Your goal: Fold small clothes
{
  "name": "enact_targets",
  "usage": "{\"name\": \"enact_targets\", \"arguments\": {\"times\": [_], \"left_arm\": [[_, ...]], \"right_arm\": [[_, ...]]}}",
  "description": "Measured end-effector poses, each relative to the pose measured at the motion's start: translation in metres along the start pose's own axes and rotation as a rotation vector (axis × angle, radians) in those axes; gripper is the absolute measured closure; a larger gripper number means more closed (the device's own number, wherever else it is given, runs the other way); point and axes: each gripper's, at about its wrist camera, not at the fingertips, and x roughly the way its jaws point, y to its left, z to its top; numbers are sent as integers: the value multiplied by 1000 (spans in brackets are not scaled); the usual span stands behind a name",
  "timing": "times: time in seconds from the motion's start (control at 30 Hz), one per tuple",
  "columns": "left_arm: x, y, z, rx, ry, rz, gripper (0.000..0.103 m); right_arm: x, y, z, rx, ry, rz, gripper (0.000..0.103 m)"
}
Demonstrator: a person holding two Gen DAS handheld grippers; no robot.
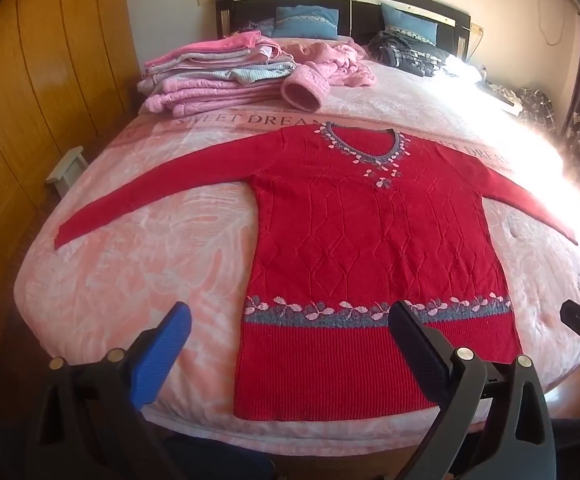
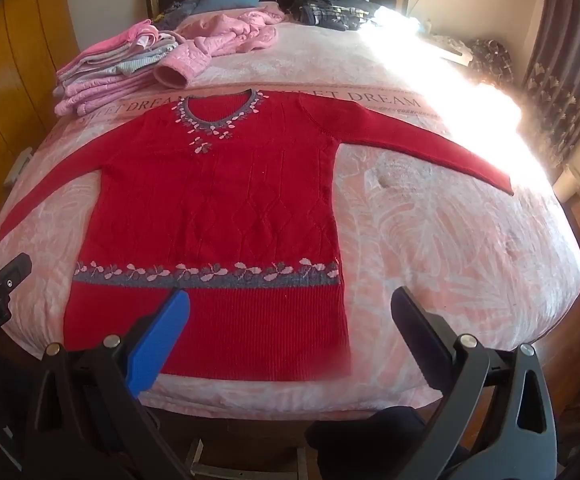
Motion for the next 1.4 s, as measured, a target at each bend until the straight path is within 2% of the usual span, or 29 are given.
{"name": "enact_targets", "arguments": {"times": [1.4], "left_arm": [[3,0,-4,16,-3,8,4]], "right_arm": [[-1,-2,-2,2,1,6,3]]}}
